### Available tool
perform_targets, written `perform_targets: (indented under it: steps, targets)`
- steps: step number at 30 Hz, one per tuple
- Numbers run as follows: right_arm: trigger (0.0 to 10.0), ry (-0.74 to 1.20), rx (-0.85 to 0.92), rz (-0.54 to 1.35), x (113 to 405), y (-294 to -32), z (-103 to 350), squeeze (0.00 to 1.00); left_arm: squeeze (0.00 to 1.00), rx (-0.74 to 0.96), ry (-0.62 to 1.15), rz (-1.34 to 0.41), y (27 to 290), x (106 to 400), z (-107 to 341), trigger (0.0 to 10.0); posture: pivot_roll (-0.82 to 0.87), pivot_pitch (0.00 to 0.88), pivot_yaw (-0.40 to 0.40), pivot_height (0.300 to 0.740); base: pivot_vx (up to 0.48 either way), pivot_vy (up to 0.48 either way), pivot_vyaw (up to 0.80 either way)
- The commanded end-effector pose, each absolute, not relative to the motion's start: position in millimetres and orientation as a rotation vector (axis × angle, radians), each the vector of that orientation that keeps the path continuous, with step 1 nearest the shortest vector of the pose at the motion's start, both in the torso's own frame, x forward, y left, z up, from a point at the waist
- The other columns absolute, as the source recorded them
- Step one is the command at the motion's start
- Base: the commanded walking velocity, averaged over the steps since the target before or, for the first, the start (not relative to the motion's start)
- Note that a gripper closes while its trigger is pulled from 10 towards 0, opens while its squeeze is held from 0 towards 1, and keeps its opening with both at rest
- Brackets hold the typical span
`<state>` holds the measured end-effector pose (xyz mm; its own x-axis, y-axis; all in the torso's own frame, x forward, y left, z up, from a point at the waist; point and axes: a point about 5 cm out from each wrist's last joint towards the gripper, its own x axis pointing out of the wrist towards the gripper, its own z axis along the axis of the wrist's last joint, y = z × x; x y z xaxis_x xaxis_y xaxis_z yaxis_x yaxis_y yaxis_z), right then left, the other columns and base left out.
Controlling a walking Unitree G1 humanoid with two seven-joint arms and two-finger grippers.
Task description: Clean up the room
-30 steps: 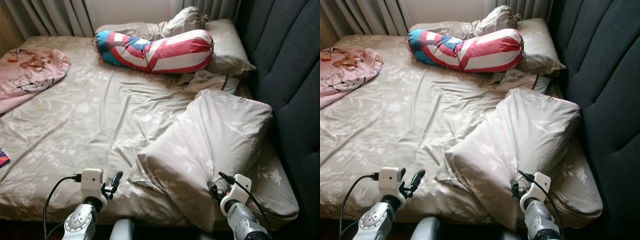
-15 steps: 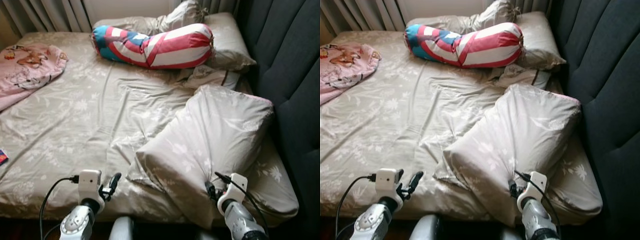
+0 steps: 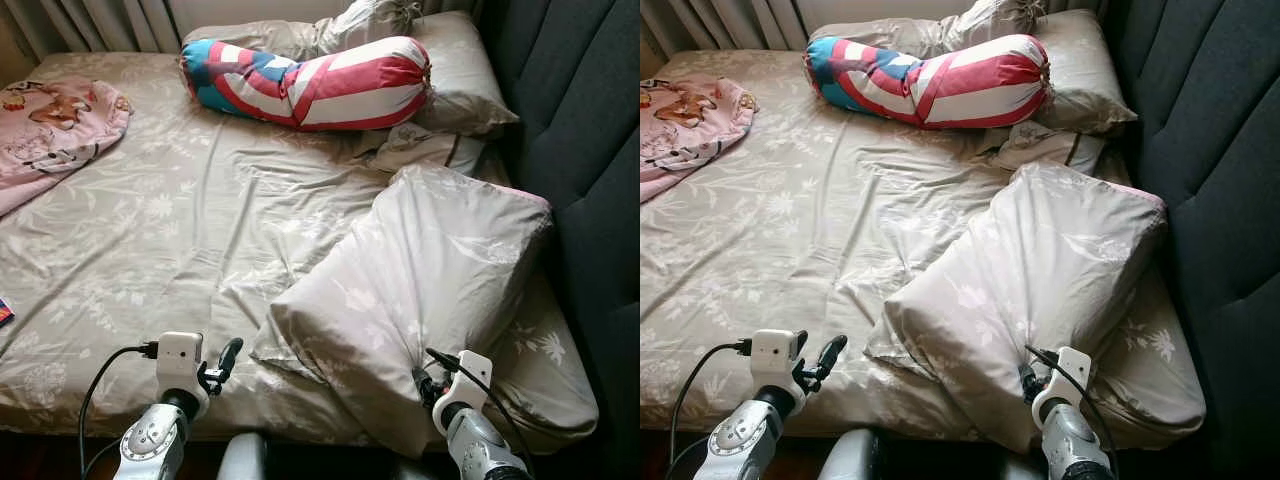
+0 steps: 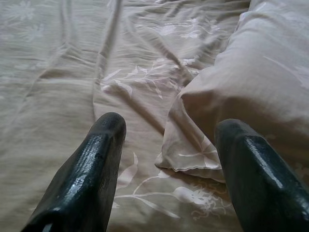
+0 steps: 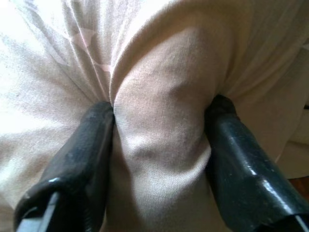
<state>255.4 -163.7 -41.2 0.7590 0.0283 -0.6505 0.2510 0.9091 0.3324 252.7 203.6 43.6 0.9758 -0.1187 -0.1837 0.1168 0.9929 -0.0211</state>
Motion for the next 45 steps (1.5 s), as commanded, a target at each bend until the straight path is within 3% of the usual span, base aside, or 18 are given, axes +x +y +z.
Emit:
perform_targets:
  steps: [1, 33, 45]
  targets:
    - [0.0, 0.886, 0.449, -0.11, 219.0, -145.3, -68.5, 0.0, 0.0, 0.008, 0.212, -0.119, 205.4, 250.0, 40.6, 10.0, 0.03, 0.197, 0.029, 0.649, 0.0, 0.0, 0.0]
    - [0.0, 0.813, 0.401, -0.251, 232.6, -173.4, -58.7, 0.0, 0.0, 0.001, 0.21, -0.119, 197.0, 262.8, 37.4, 10.0, 0.01, 0.126, 0.013, 0.649, 0.0, 0.0, 0.0]
    - [0.0, 0.657, 0.225, -0.476, 252.5, -225.3, -32.6, 0.0, 0.0, -0.006, 0.212, -0.109, 195.6, 267.4, 34.8, 10.0, -0.03, 0.117, 0.009, 0.649, 0.0, 0.0, 0.0]
